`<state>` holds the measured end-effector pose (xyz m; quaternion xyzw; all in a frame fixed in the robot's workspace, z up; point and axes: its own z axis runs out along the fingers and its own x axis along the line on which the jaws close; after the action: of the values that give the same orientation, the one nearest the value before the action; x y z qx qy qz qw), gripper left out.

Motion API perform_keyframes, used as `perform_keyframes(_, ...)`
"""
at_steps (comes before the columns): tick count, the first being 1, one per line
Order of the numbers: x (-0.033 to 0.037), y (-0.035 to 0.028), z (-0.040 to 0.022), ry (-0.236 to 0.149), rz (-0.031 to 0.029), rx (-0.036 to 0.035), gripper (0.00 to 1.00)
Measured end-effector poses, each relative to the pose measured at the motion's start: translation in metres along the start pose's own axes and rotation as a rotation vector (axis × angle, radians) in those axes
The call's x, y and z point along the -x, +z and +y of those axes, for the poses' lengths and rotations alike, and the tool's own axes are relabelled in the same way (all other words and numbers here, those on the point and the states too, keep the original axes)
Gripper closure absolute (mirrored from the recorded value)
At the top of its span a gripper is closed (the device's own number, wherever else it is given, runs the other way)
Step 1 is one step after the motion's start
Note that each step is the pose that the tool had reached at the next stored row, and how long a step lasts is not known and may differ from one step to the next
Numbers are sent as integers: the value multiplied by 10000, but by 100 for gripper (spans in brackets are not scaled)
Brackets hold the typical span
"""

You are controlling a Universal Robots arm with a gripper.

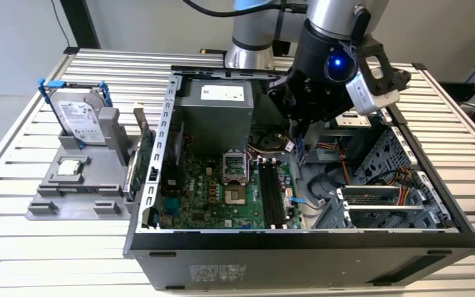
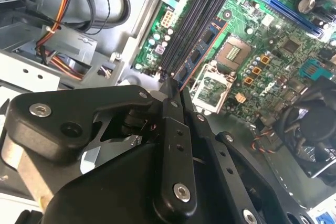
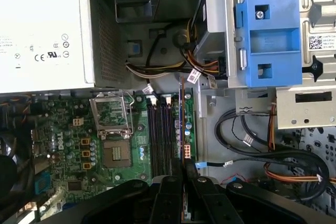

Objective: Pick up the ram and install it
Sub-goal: 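Insert the ram into the slot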

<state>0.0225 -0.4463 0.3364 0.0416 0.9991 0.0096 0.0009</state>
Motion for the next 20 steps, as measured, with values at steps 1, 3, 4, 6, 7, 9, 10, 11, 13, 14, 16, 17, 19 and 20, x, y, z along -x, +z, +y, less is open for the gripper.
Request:
perform_keyframes(1,0,3,0,0,0,-2,100)
perform_keyframes(3,0,9,0,0,0,-6,100)
perform_keyframes(4,0,12,0,0,0,-7,100)
perform_keyframes(6,0,18,0,1,-1,-13,100)
perform_keyframes(7,0,21,-1,0,-1,-15,100)
perform_keyframes(9,0,21,0,0,-1,-14,100)
perform_keyframes(10,0,21,0,0,-1,-14,100)
perform_keyframes(11,0,22,-1,0,-1,-15,100)
perform_keyframes(13,0,25,0,0,-1,-13,100)
perform_keyframes(14,0,31,-1,0,-2,-10,100)
perform_keyframes(16,0,45,-1,0,-1,-13,100)
perform_keyframes(17,0,55,-1,0,-2,-13,100)
perform_keyframes(19,0,75,-1,0,-1,-18,100)
perform_keyframes(20,0,86,-1,0,-2,-27,100)
